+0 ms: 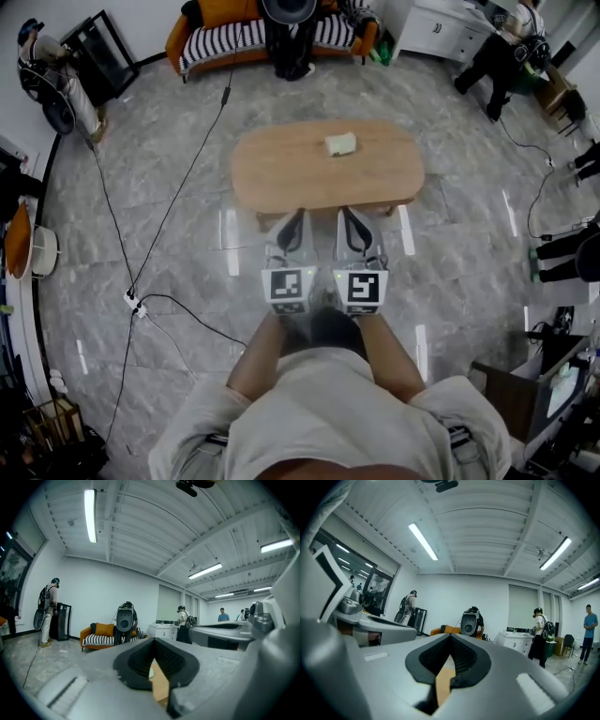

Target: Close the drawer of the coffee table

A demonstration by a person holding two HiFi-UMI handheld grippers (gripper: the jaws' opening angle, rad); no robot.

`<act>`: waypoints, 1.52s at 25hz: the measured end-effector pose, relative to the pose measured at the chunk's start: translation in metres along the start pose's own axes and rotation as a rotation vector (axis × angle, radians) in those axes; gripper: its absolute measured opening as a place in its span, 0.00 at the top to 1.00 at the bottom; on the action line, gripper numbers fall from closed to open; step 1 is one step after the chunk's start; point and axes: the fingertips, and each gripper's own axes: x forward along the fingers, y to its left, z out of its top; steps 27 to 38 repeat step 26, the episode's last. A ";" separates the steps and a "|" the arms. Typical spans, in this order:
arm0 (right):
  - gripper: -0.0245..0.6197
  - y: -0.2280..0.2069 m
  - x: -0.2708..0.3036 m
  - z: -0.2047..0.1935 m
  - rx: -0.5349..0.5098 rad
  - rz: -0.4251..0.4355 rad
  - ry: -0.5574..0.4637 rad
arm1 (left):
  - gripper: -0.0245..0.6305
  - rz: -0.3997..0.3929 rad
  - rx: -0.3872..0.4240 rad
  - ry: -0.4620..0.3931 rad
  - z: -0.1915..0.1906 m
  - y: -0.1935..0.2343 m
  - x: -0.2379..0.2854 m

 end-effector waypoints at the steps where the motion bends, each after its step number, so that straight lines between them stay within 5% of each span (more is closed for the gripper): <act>1: 0.95 0.000 -0.003 0.002 0.005 0.007 -0.004 | 0.93 -0.002 0.004 -0.005 0.003 -0.004 -0.002; 8: 0.95 -0.019 -0.012 0.025 0.009 0.078 -0.064 | 0.93 0.047 0.056 -0.063 0.038 -0.020 -0.002; 13: 0.95 -0.034 -0.013 0.036 -0.003 0.076 -0.095 | 0.93 0.051 0.018 -0.093 0.051 -0.027 0.008; 26: 0.95 -0.093 -0.011 0.042 -0.022 0.021 -0.118 | 0.93 -0.026 0.066 -0.121 0.067 -0.079 0.050; 38: 0.95 -0.093 -0.011 0.042 -0.022 0.021 -0.118 | 0.93 -0.026 0.066 -0.121 0.067 -0.079 0.050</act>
